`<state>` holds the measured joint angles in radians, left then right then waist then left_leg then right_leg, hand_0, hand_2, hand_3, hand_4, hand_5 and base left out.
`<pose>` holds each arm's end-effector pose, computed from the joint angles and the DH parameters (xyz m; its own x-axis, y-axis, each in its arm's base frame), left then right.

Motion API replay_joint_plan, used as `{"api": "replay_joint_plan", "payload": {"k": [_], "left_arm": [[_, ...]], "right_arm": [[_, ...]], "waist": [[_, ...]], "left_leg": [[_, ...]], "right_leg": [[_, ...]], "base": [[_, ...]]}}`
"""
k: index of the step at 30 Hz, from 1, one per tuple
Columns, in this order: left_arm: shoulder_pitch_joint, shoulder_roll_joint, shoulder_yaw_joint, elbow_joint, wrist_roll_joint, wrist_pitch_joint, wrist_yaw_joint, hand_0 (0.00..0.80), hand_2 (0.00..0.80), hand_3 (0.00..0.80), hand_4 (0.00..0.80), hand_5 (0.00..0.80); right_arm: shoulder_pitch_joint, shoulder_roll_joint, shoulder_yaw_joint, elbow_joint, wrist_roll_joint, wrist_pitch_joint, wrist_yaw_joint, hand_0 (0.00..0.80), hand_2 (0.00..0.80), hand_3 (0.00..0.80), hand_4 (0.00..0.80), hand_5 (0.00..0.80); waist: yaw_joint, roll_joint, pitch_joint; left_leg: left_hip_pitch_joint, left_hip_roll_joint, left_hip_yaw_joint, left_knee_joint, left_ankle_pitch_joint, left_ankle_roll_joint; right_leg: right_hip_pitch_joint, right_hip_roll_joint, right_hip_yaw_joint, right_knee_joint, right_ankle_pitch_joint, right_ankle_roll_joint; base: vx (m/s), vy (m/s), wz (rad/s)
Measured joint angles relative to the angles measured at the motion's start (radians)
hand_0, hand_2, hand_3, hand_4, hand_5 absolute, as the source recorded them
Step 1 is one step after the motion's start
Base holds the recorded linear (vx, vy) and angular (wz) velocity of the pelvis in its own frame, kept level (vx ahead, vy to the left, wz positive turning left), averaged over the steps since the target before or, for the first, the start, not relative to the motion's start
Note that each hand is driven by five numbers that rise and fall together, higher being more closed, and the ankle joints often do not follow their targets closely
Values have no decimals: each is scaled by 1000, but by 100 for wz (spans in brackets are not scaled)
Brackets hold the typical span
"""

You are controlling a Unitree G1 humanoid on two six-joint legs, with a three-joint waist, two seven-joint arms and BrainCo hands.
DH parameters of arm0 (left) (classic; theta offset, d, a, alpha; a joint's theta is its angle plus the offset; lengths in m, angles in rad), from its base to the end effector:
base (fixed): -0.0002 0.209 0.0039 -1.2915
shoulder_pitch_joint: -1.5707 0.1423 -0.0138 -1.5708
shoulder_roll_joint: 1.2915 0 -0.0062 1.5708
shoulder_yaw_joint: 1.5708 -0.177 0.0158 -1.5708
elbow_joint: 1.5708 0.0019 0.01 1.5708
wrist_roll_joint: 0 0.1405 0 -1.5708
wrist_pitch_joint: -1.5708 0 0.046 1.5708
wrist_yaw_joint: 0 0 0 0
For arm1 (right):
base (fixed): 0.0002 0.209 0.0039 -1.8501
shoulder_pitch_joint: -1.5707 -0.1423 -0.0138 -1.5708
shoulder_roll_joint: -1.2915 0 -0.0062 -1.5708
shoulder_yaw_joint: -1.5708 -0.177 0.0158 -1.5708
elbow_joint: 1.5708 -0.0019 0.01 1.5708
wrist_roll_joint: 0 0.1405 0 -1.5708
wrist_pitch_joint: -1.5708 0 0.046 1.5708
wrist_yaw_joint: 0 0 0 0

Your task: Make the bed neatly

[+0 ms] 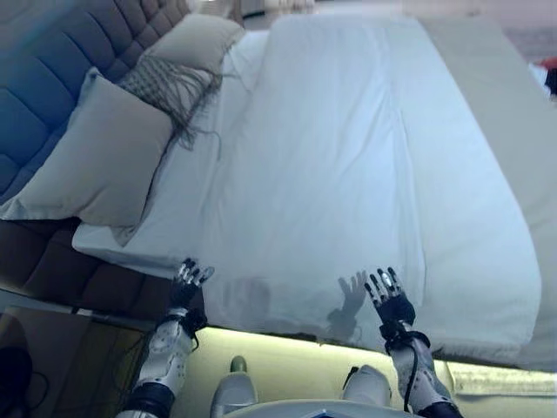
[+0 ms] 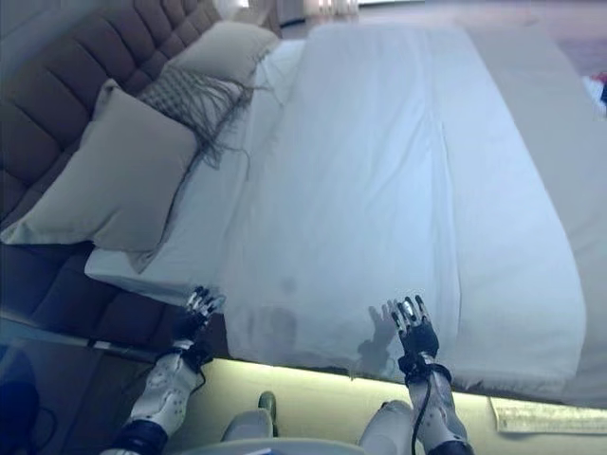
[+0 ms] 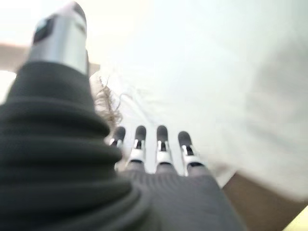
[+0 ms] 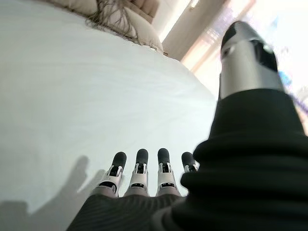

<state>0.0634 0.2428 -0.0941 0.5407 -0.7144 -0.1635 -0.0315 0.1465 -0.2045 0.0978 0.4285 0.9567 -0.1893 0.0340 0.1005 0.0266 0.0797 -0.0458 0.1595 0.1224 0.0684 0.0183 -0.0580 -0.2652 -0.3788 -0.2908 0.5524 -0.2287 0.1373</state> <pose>0.1580 0.2067 -0.0441 0.8969 0.1044 -0.4298 -0.2734 0.8947 -0.3532 0.1449 -0.1970 -0.0417 0.9059 -0.1352 -0.4014 0.3629 0.7364 0.5710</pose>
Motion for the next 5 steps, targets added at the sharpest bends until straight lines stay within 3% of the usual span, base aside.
{"api": "replay_joint_plan", "payload": {"k": [5], "left_arm": [[46, -8, -2, 0, -16, 49, -90, 0, 0, 0, 0, 0]], "right_arm": [[6, -2, 5, 55, -16, 33, 9, 0, 0, 0, 0, 0]], "waist": [[22, 2, -41]], "left_leg": [[33, -4, 9, -20, 0, -1]], "right_leg": [[62, 15, 3, -61, 16, 18]], "base": [[37, -42, 9]]}}
